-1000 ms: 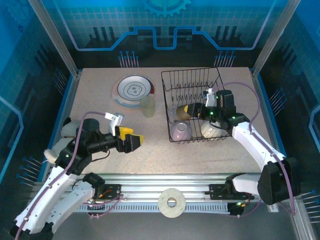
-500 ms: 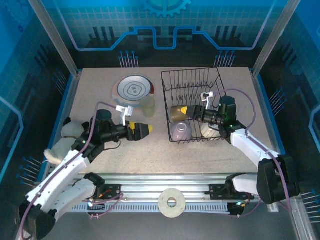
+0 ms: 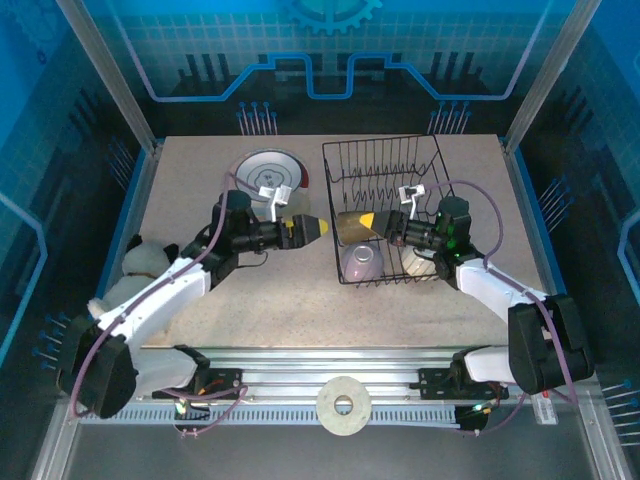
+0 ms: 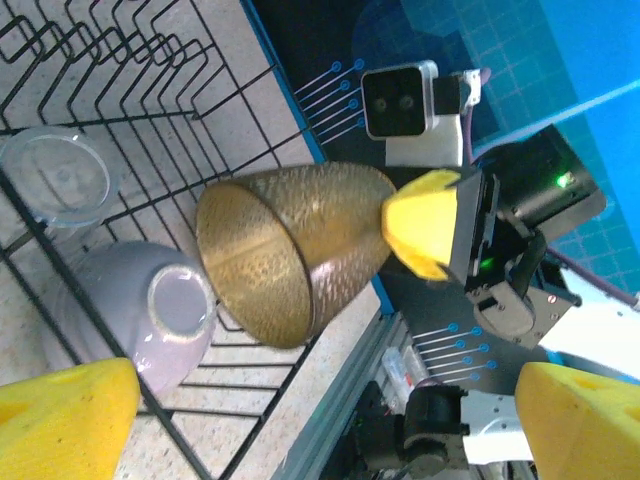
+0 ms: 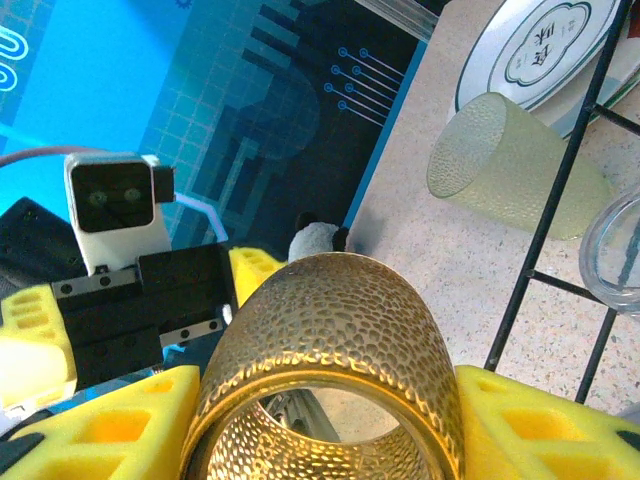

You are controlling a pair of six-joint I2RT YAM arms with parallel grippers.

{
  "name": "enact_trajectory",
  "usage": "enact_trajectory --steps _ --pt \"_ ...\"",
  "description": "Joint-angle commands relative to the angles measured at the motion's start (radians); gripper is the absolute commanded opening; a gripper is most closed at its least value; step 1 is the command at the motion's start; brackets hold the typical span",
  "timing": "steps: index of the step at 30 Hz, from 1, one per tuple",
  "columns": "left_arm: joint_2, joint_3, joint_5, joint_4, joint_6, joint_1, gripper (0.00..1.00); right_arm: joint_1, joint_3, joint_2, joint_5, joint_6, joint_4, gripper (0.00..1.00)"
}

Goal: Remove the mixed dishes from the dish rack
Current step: Pick up the cup from the dish rack, then place the cup at the middle-left of the table.

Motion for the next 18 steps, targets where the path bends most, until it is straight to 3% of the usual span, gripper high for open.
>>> enact_trajectory --steps 1,18 --pt "0.054 0.054 0.049 0.105 -0.034 -0.011 0.96 -0.008 0.002 -0.019 -0.023 -0.003 0.041 0.36" --pt "0.254 0.123 0.117 0.404 -0.213 -0.057 0.90 -0.002 0.000 0.013 -0.044 0.027 0.094 0.35"
